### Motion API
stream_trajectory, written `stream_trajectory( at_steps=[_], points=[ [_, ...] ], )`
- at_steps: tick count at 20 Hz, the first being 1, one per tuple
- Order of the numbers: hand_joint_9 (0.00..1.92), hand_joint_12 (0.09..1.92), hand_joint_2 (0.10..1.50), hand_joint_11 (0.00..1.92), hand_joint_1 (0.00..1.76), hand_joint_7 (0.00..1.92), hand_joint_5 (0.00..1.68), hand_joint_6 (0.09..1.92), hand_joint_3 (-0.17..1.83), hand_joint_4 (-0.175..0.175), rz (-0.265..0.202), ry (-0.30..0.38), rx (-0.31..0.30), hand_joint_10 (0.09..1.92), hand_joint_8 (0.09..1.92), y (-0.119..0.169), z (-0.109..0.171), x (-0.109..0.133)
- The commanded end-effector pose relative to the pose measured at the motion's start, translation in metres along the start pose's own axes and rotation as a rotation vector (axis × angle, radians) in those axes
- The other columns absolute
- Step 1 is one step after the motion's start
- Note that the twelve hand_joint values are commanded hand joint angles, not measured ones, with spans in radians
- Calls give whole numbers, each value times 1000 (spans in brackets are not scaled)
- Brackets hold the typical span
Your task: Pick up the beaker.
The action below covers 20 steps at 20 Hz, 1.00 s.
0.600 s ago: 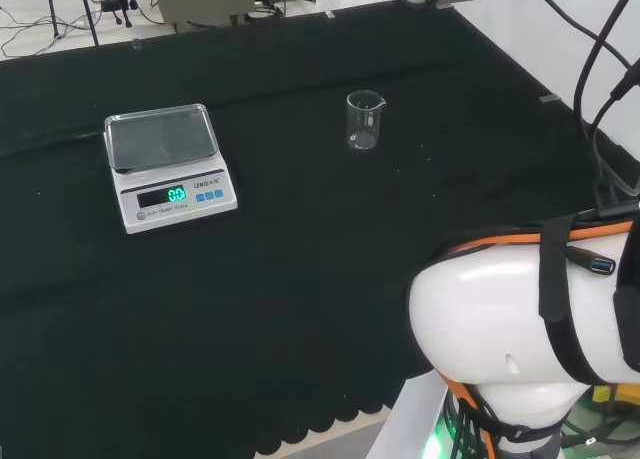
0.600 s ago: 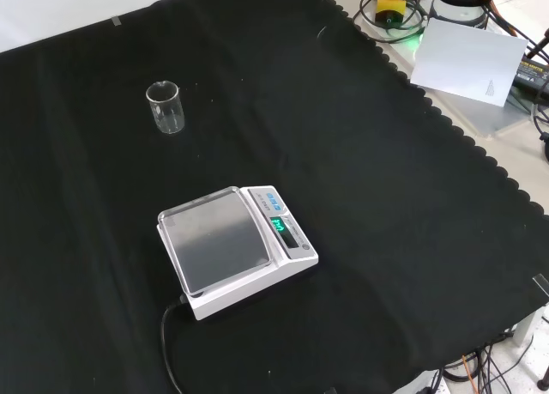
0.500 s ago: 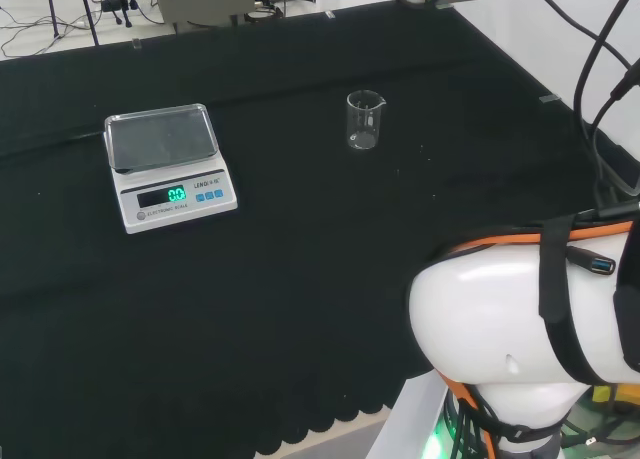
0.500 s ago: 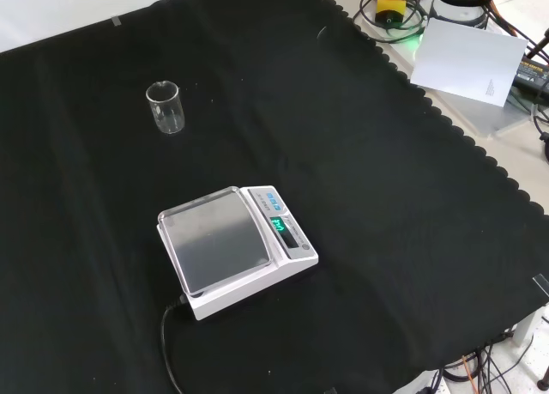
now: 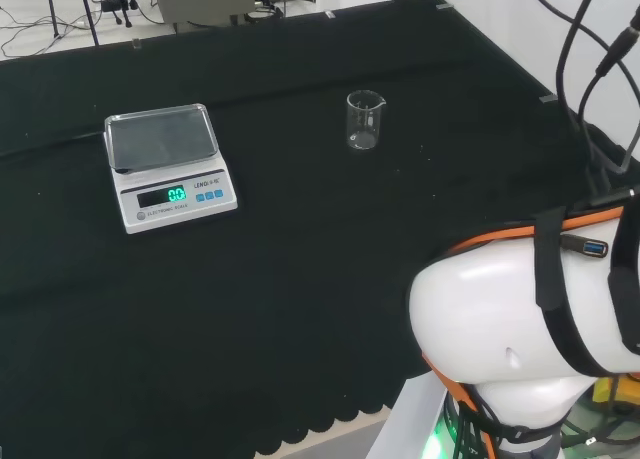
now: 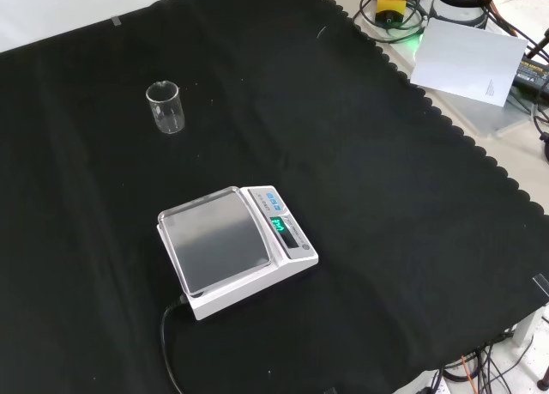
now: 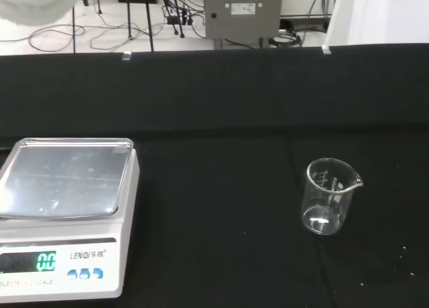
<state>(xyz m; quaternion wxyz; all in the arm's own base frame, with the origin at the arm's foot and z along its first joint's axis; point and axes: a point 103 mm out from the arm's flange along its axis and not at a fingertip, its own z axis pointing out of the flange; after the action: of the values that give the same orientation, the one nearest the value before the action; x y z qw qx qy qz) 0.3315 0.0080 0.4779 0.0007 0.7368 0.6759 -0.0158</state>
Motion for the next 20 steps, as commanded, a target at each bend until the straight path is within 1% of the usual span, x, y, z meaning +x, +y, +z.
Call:
stream_trajectory(
  at_steps=[1, 5, 6, 8, 12, 13, 15, 18, 20],
  points=[
    [340, 1498, 697, 1, 628, 84, 236, 87, 198, 45, 75, -46, -38, 817, 674, 28, 48, 39],
    [292, 1490, 690, 0, 639, 11, 187, 87, 196, 53, 100, -35, -24, 826, 617, 67, 85, 84],
    [278, 1501, 688, 0, 643, 5, 177, 87, 195, 56, 100, -30, -16, 829, 576, 78, 95, 89],
    [247, 1516, 684, 0, 653, 0, 163, 87, 195, 60, 101, -9, -1, 836, 506, 97, 111, 83],
    [216, 1503, 679, 0, 672, 0, 150, 87, 197, 64, 113, 23, 20, 848, 433, 133, 133, 35],
    [213, 1496, 678, 0, 675, 0, 148, 87, 197, 64, 110, 22, 25, 850, 422, 139, 138, 11],
    [210, 1488, 678, 0, 680, 0, 146, 87, 199, 65, 118, 19, 33, 851, 410, 156, 146, -15],
    [209, 1479, 678, 0, 683, 0, 144, 87, 200, 65, 150, 42, 46, 851, 400, 175, 160, -56],
    [208, 1472, 678, 0, 684, 0, 143, 87, 201, 66, 181, 53, 57, 851, 395, 184, 171, -82]
  ],
)
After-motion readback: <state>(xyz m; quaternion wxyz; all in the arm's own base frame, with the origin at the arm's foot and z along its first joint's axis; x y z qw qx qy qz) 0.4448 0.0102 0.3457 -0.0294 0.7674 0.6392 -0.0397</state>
